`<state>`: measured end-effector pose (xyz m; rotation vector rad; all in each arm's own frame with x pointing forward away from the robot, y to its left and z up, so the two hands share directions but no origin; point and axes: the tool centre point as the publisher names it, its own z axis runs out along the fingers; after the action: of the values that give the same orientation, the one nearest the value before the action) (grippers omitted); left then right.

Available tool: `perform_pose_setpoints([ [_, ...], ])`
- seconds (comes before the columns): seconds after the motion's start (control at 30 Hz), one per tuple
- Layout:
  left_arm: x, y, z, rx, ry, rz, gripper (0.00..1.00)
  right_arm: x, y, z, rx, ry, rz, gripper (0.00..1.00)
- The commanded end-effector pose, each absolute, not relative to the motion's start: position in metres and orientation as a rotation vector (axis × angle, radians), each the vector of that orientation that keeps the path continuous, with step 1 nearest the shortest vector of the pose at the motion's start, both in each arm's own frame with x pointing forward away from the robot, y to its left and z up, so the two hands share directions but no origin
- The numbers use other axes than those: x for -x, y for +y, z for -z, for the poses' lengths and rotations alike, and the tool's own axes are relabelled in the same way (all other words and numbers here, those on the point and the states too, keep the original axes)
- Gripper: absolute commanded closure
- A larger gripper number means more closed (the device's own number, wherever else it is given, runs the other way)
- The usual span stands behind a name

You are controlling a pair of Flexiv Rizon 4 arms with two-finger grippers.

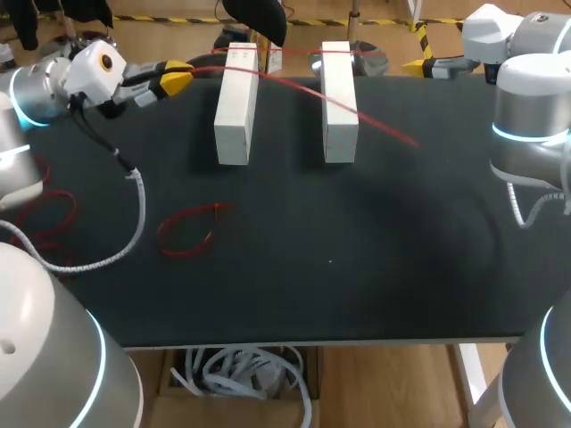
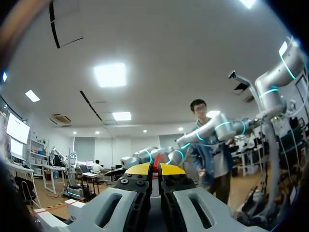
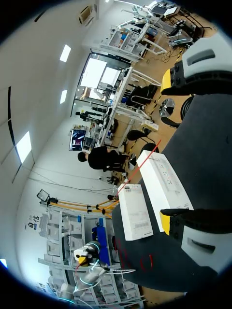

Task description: Grab the tape and strap the tape.

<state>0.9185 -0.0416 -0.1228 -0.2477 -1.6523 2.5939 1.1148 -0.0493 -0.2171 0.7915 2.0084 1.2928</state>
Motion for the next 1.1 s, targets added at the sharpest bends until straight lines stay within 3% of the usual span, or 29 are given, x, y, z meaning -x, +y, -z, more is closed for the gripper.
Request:
perform_pose_setpoints([
  [0.03,-0.909,-0.044,0.116,-0.533,-1.789,-2.832,1.00,-1.115,-0.050,0.217,-0.792,2.011,-1.292,0.00],
  [1.1,-0.920,-0.042,0.099,0.038,-1.701,-2.807,1.00,-1.115,-0.050,0.217,-0.792,2.011,-1.292,0.00],
])
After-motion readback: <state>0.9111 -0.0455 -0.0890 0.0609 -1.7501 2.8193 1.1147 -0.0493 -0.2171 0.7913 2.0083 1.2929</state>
